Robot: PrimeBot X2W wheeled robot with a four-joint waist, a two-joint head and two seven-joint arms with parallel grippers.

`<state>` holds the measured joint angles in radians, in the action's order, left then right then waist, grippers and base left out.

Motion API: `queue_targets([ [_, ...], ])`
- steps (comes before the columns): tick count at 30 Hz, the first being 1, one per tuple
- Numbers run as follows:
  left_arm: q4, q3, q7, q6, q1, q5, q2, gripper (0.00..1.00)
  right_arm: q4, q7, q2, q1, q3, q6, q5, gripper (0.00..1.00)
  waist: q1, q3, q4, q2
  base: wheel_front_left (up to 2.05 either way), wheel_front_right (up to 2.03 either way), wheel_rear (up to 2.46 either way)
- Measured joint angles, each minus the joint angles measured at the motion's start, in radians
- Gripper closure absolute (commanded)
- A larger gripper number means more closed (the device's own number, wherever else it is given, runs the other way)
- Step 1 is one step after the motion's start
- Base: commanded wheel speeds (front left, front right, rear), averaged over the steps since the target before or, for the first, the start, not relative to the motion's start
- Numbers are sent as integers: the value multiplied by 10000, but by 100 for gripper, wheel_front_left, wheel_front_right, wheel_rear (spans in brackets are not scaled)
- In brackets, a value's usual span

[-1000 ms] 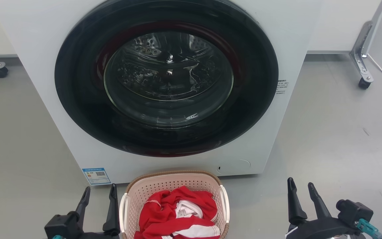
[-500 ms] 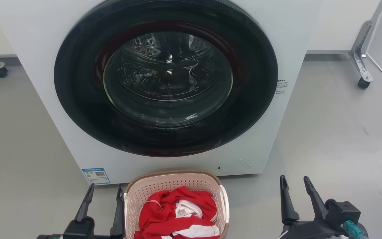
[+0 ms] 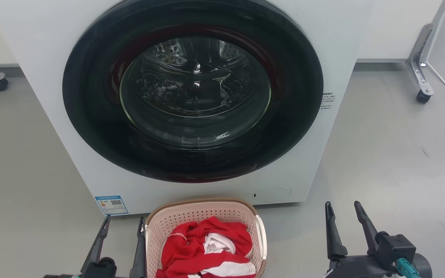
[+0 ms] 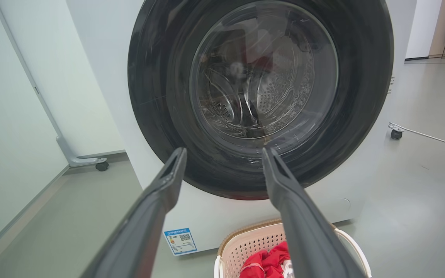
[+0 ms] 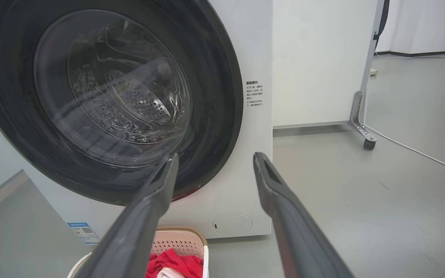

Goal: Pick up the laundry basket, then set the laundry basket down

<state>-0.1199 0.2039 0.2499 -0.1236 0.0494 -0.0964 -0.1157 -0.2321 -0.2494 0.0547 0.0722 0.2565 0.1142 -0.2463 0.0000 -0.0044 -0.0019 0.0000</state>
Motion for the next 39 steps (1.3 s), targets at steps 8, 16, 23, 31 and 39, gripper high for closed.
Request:
queue_targets([
  [8, -4, -65, 0, 0, 10, -8, 44, 0, -2, 0, -4, -13, -100, -13, 2, 0, 0, -54, -4, 0, 0, 0, 0],
  [16, -4, -96, 0, 2, 77, -10, 59, 0, -2, 0, -12, -35, -142, -88, 6, 0, 0, -86, -5, 0, 0, 0, 0],
  [23, 0, -121, 0, 4, 192, -10, 71, 0, 27, -2, -17, -72, -173, -144, 8, 0, 0, -59, 1, 0, 0, 0, 0],
  [31, 167, -86, 0, 21, 199, -2, 98, 0, 297, -4, -25, -228, -270, -201, 56, 0, 0, 212, 65, 0, 0, 0, 0],
  [39, 217, -151, 0, 105, -229, -2, 82, 0, 405, -21, -27, 305, -412, -445, 67, 0, 0, 911, 129, 0, 0, 0, 0],
])
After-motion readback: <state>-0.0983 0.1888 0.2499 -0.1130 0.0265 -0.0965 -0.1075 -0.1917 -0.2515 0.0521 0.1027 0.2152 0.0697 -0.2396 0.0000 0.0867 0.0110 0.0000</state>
